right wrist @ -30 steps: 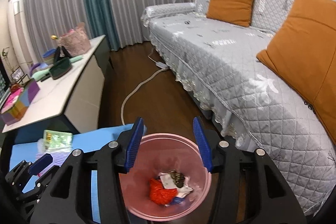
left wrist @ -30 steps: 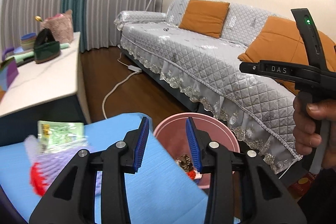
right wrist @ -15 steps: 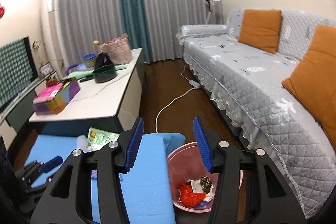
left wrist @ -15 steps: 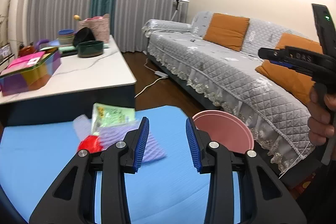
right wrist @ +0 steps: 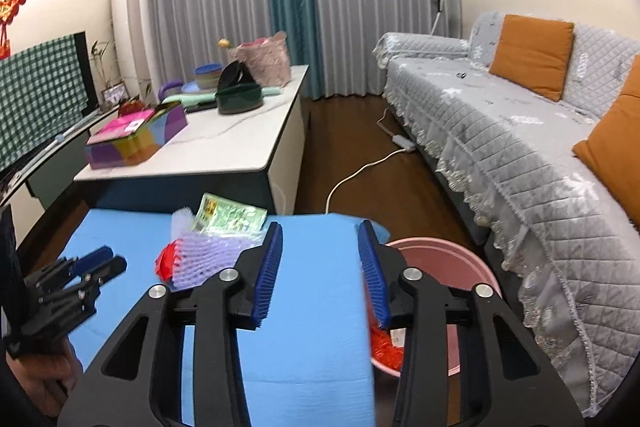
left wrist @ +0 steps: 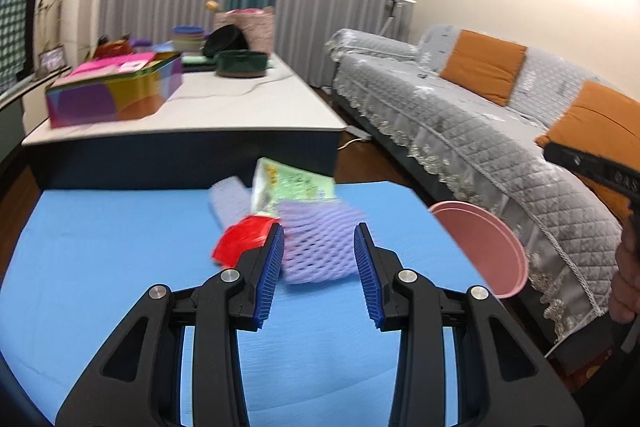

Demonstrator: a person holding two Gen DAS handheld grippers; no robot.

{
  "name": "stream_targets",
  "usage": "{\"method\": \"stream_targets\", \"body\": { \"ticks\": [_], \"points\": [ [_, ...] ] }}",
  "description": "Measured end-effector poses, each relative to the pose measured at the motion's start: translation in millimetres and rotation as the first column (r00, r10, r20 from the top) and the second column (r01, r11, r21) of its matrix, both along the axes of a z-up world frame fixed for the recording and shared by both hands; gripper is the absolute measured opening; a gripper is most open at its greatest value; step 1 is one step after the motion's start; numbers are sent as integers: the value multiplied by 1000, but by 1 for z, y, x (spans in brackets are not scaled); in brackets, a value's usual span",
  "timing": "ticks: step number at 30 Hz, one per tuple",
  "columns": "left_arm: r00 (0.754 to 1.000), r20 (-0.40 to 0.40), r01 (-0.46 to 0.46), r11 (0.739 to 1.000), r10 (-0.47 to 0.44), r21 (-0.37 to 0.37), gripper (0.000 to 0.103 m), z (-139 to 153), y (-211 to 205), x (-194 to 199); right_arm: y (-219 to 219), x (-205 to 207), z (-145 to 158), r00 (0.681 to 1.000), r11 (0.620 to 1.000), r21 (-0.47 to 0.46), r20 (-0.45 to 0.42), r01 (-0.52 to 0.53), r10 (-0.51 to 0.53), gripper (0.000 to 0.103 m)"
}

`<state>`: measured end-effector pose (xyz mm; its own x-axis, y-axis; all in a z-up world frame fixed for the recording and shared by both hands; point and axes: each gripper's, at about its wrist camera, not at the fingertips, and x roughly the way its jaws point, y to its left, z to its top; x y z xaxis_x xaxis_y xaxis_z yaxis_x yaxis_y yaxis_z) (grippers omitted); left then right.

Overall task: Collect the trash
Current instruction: 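Move both open tools back to the purple foam net and red bag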

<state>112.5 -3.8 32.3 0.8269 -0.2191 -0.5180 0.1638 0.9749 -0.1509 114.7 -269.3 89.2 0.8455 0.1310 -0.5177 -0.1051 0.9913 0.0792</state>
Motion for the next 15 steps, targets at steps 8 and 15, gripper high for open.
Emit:
{"method": "stream_targets", "body": {
  "ticks": [8, 15],
  "points": [
    [995, -54, -82, 997, 81, -15, 36, -19, 24, 17, 22, 17, -17, 998, 999, 13, -39, -41, 42, 38],
    [988, -101, -124, 992, 121, -20, 36, -36, 36, 30, 37, 35, -35, 994, 998, 18, -88, -63, 64, 38]
  ]
}}
